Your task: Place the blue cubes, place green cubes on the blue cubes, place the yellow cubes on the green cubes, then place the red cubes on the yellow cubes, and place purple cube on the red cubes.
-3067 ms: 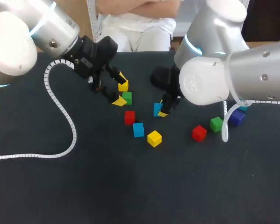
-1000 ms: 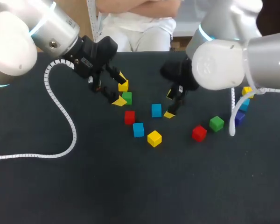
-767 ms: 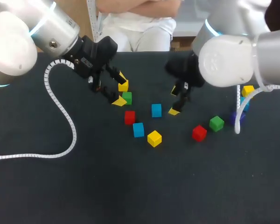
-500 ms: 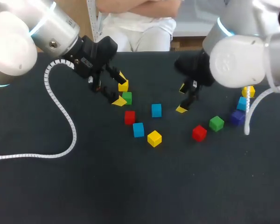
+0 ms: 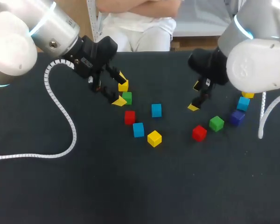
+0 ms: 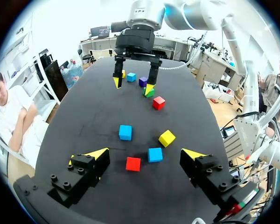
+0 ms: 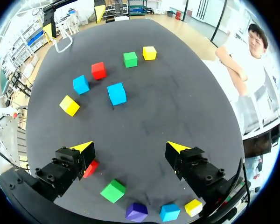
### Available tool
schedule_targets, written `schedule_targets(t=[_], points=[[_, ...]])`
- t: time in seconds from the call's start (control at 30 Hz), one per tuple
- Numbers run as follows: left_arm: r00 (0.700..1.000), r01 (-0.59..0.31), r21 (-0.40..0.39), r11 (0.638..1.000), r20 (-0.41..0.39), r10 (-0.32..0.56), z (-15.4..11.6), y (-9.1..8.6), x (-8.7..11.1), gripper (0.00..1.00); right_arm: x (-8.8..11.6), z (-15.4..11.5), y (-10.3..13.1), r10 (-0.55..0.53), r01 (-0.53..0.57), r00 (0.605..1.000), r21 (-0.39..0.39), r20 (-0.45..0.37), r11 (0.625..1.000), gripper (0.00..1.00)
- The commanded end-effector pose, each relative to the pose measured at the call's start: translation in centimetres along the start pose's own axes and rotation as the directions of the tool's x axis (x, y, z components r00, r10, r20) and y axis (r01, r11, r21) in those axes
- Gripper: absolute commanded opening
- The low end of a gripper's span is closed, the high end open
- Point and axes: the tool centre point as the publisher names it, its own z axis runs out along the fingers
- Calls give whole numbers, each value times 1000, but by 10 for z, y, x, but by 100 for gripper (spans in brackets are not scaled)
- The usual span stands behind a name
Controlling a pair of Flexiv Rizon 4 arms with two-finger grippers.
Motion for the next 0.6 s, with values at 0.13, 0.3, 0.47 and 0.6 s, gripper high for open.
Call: schedule_targets(t=[0.13,0.3,0.47,0.6], points=[[1000,0,1,1000,-3,0,0,1,0,100,17,-16,2,30,-30,1000,38,8,999,100],[1000,0,1,1000,-3,0,0,1,0,100,27,-26,0,52,-52,999,58,14,997,100],[1000,0,1,1000,-3,0,0,1,0,100,35,-33,1,70,-71,997,74,9,995,100],[1000,0,1,1000,-3,0,0,1,0,100,44,-36,3,86,-86,996,78,4,993,100]])
